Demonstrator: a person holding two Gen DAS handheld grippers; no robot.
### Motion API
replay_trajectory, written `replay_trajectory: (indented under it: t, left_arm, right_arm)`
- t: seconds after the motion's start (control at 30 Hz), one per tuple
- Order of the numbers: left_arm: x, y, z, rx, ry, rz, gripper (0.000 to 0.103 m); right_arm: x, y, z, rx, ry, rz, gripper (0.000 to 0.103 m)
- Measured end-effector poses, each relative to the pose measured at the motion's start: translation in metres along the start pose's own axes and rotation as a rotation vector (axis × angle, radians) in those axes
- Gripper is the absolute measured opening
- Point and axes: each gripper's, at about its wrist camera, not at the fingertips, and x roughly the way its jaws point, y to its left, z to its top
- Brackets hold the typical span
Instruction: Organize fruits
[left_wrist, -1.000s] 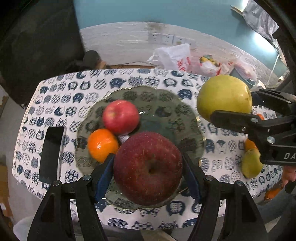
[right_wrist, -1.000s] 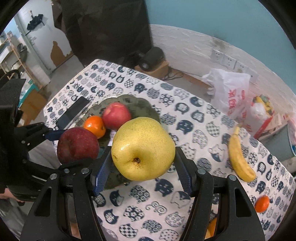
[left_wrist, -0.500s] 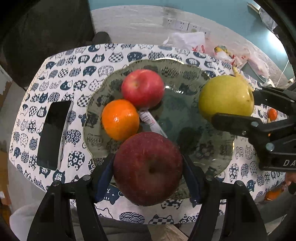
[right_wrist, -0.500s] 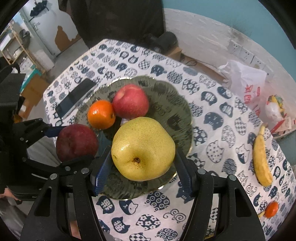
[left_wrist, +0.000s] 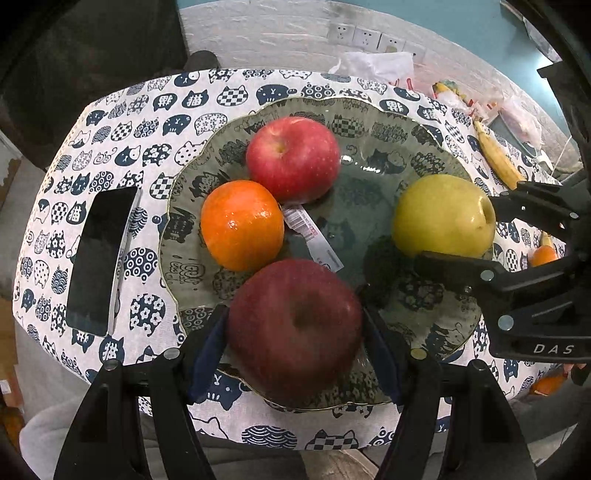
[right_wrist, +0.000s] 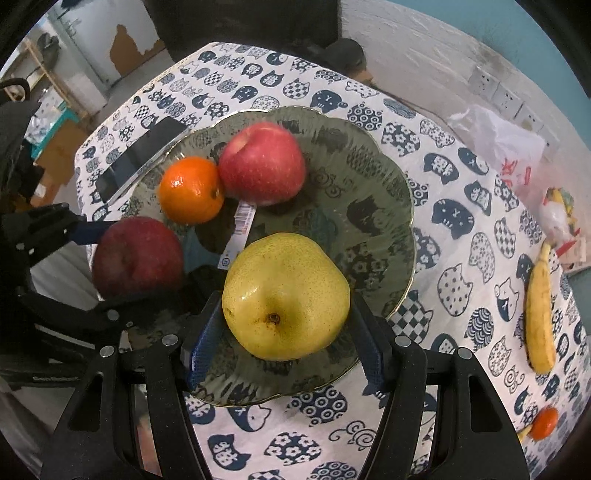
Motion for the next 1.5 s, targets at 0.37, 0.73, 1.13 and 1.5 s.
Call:
replay_trajectory:
  t: [0.37,0.73,1.13,1.5]
  left_arm:
    - [0.004,0.008,-0.003,-0.025,0.03,0.013,0.073]
    - [-0.003,0.002,-0.003,-0.004,0.016,0.024,0.073]
    - [-0.008,0.001,-0.006,0.002,0.012,0.034,0.074]
    - [-0.028,-0.012,0.0,0.022,-0.037,0.043,0.074]
  right_arm:
    - [0.001,-0.003,-0.001,0.006,-0.006,0.02,0.066]
    - [-0.002,-0.001,-0.003,0.014,-0.004,0.06,0.071]
    - [-0.002,0.004,-0.004,-0.004,0.004,0.066,0.072]
    - [-0.026,-0.003,-0.005,0.029,-0.058,0.075,0.072]
